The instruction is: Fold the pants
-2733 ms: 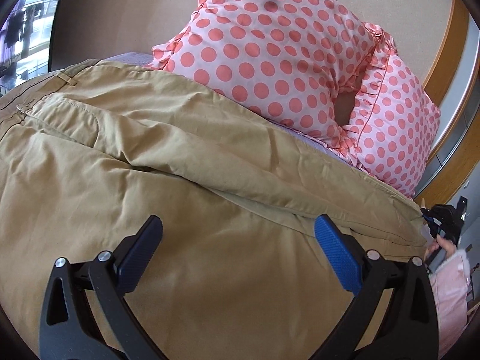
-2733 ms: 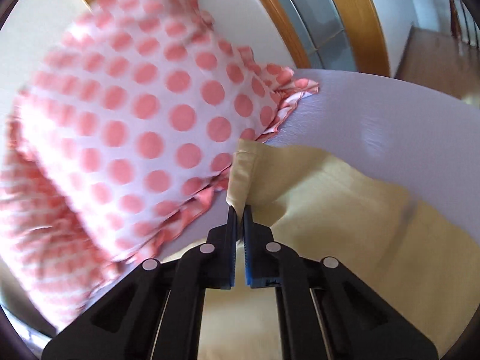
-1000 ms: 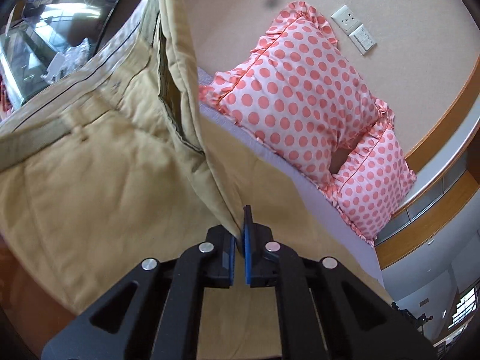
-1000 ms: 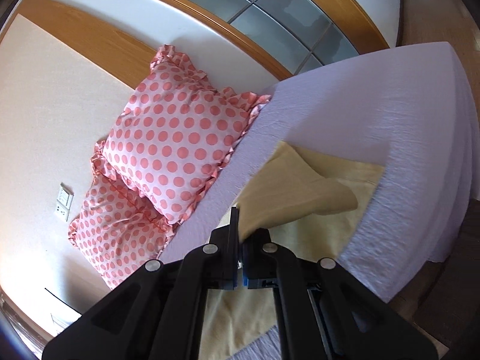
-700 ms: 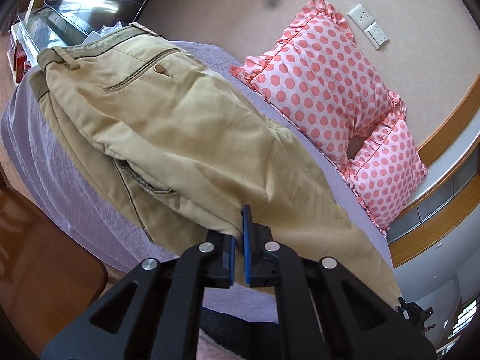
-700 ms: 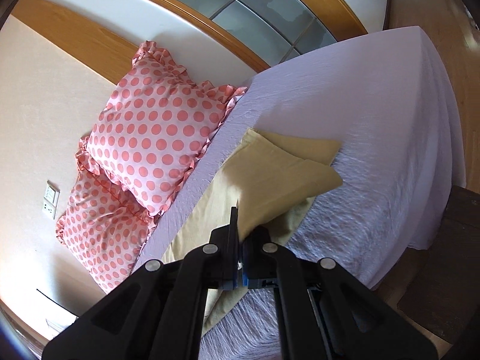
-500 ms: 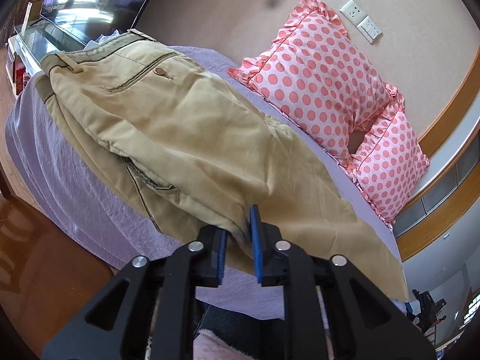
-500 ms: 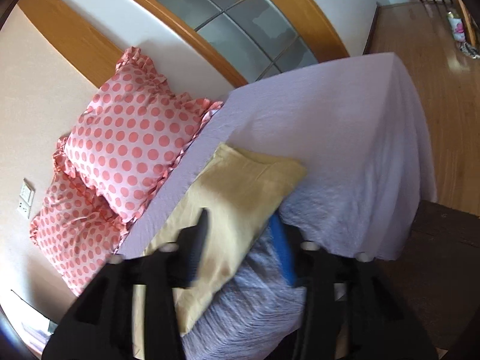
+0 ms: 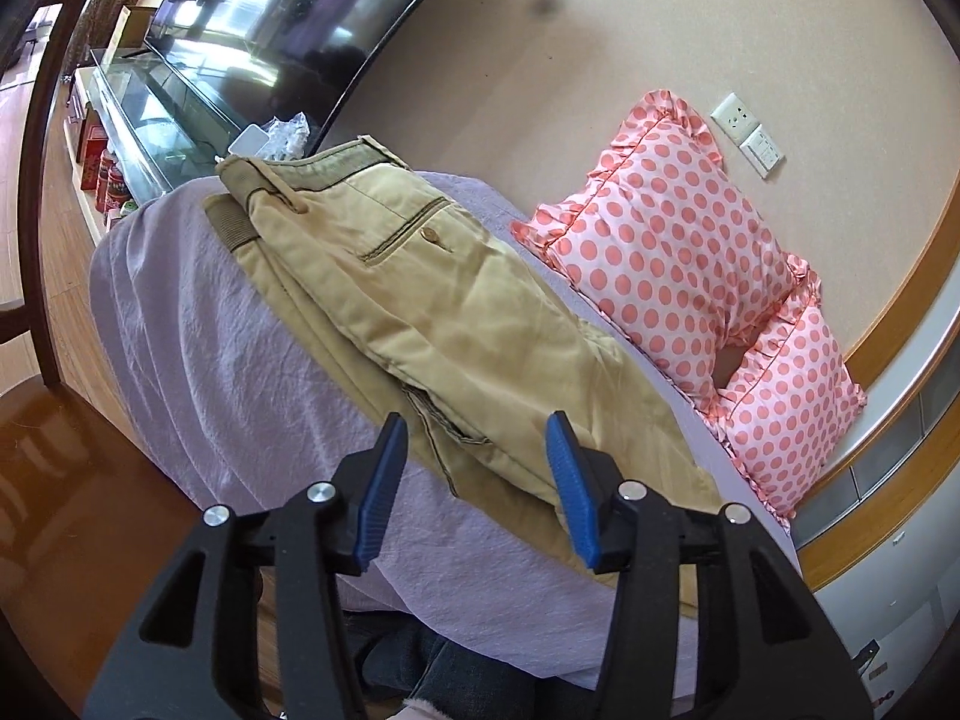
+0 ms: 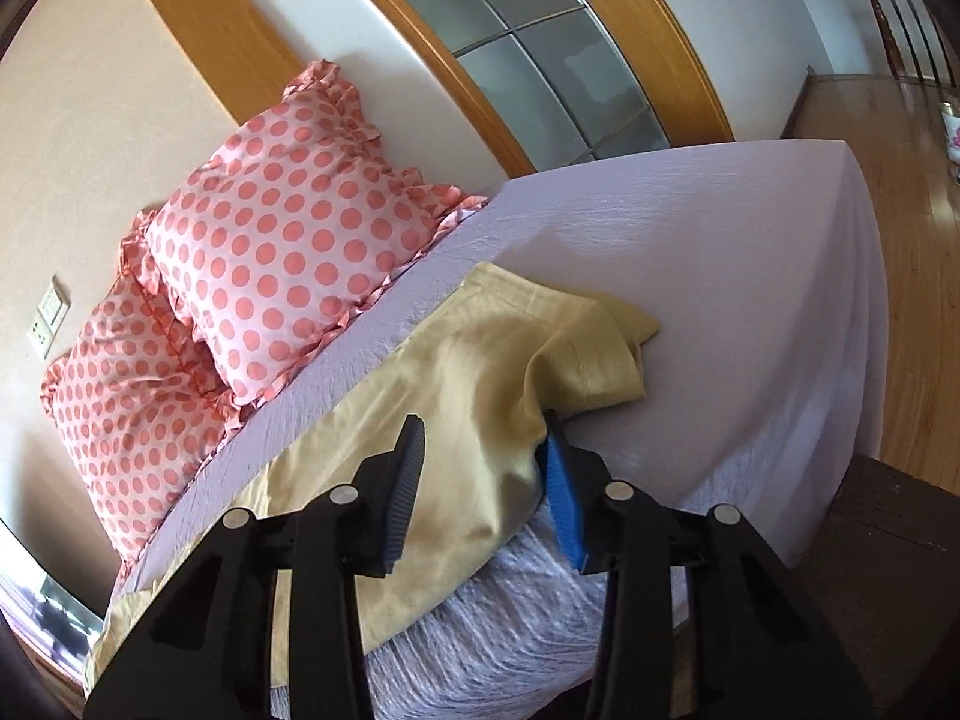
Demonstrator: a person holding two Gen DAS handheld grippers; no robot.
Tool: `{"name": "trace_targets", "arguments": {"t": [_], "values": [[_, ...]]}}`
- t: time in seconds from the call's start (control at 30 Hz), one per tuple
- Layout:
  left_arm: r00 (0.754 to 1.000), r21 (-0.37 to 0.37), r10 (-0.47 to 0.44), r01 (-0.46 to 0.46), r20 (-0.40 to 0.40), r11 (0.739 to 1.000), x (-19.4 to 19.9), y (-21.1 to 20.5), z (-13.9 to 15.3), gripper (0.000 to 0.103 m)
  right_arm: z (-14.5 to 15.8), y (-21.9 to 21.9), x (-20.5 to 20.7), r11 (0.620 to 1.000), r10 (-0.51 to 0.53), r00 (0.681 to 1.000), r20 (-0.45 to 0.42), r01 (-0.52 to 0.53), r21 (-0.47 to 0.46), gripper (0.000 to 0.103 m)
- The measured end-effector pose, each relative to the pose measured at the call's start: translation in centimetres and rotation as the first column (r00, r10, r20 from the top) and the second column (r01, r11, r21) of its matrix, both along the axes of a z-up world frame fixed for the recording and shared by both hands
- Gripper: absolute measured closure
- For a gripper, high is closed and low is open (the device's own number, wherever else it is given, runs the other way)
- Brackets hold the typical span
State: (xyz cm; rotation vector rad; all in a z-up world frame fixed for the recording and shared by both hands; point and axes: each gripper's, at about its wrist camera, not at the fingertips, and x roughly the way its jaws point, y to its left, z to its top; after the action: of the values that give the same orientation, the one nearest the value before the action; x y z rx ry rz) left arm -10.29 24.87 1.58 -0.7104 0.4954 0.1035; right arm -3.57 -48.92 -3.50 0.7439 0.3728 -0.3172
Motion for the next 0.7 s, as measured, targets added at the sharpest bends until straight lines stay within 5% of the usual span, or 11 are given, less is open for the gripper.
{"name": "trace_targets", "arguments": {"t": [0.17, 0.23, 0.5, 0.6, 0.7], "values": [[1.0, -0.019, -0.013, 0.013, -0.007, 1.0, 0.1, 0.2, -0.8, 0.053, 0.0, 2.1, 0.8, 0.985, 0.009, 0.999, -0.042, -0.016, -0.17, 0.083], [1.0, -0.027, -0.018, 0.017, -0.009, 0.999, 0.2, 0.3, -1.1, 0.053, 0.0, 1.9, 0.8, 0.985, 0.029, 0.999, -0.032, -0.034, -0.168, 0.094], [1.0, -0.037, -0.01, 0.01, 0.013, 0.999, -0.4, 1.1, -1.4, 0.051, 5.6, 6.4, 4.7, 0.956, 0.231, 0.968, 0.1, -0.207, -0.207, 0.096], [1.0, -0.033, -0.003, 0.004, 0.013, 0.999, -0.8, 1.2, -1.4, 0.049, 8.8, 12.7, 6.8, 0.886, 0.433, 0.887, 0.16, -0.386, -0.255, 0.097], [1.0, -0.009, -0.001, 0.001, 0.004, 1.0, -1.2, 1.1, -1.4, 0.042, 10.5, 21.4, 8.3, 0.738, 0.665, 0.726, 0.173, -0.605, -0.298, 0.097]]}}
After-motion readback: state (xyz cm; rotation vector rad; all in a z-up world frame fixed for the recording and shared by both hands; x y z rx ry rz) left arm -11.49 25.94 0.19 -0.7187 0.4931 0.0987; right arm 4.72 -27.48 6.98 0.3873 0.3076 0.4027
